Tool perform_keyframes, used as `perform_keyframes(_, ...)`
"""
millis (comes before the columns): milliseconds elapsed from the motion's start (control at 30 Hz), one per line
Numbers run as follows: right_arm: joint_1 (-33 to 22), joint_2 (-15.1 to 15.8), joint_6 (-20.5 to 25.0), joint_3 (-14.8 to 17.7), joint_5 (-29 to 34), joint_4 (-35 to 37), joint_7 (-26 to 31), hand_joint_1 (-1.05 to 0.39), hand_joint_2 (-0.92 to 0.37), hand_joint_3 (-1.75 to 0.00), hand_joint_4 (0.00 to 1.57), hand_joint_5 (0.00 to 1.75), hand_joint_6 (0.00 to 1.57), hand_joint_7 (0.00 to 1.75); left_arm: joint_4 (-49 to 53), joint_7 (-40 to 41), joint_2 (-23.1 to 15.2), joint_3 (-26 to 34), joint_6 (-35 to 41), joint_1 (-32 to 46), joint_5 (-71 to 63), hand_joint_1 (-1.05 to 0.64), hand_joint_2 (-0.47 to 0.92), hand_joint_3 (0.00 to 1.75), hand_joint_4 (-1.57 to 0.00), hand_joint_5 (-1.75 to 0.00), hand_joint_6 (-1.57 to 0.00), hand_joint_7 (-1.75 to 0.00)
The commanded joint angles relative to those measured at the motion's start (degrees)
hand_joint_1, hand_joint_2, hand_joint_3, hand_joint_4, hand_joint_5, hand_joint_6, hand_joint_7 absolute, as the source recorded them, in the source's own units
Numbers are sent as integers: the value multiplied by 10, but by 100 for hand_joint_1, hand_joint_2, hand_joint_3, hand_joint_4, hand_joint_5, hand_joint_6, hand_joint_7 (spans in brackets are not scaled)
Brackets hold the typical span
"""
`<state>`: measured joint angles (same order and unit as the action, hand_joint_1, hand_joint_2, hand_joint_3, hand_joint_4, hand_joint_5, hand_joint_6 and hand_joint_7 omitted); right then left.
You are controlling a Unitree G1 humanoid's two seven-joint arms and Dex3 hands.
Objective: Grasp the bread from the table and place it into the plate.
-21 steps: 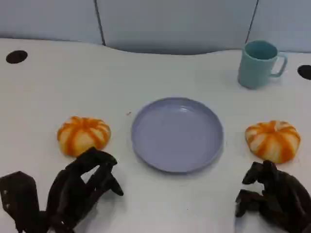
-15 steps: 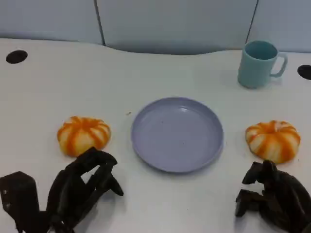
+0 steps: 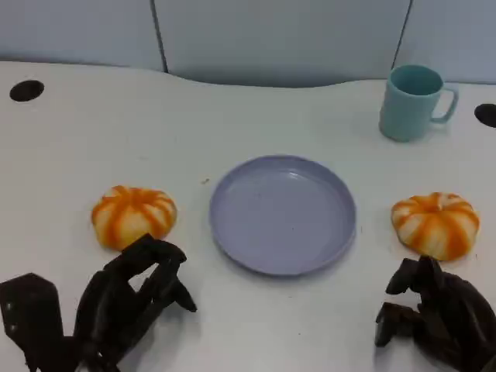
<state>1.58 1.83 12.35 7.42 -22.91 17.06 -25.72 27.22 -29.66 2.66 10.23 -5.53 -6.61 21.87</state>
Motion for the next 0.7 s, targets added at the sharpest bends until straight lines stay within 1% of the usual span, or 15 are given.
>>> perform_keyframes(33,-3,3,6,2,3,7,4,-47,-92,-45,129,115,116,107,0,-1,-9,2,1,-4,1,-58,92,30,-67,-175,-58,-140)
perform_keyframes(233,-5,3,11,1,4,2,9,-47,-92,-45,129,115,116,107,2,-7,-10,2,-2,-5,2,-57,92,32,-67,-175,-57,-140)
perform_keyframes(367,-6,3,-2,-1,7,9,1,-47,-92,-44,130,113,117,105,11,8,-14,-3,-42,-6,-26,-56,92,38,-66,-174,-54,-141)
perform_keyframes(467,-6,3,-6,-1,8,12,-1,-47,-92,-45,130,112,117,105,13,13,-13,-2,-49,-6,-31,-56,92,39,-65,-172,-53,-140)
perform_keyframes(500,-5,1,-2,-1,6,11,1,-47,-92,-45,130,112,117,105,23,9,-16,-2,-87,-10,-41,-57,92,38,-64,-171,-53,-137)
perform_keyframes(533,-5,-1,1,0,4,10,3,-47,-92,-45,130,112,117,105,31,6,-18,-2,-117,-13,-48,-57,92,37,-62,-168,-54,-128)
perform_keyframes(567,-6,-2,1,0,3,10,2,-47,-92,-45,130,112,117,105,40,9,-18,-2,-153,-15,-57,-58,92,36,-61,-167,-54,-123)
perform_keyframes(633,-4,-3,-5,-1,4,16,-5,-47,-92,-45,129,112,116,105,46,31,-24,-6,-225,-16,-95,-53,92,30,-58,-155,-54,-96)
perform_keyframes(667,-4,-3,-6,-1,5,17,-6,-47,-92,-45,129,112,116,105,50,41,-27,-8,-251,-16,-110,-53,92,27,-55,-147,-52,-81)
perform_keyframes(700,-3,-3,-9,-2,6,19,-7,-47,-92,-45,129,112,116,105,59,51,-36,-12,-290,-21,-133,-52,92,27,-53,-141,-51,-73)
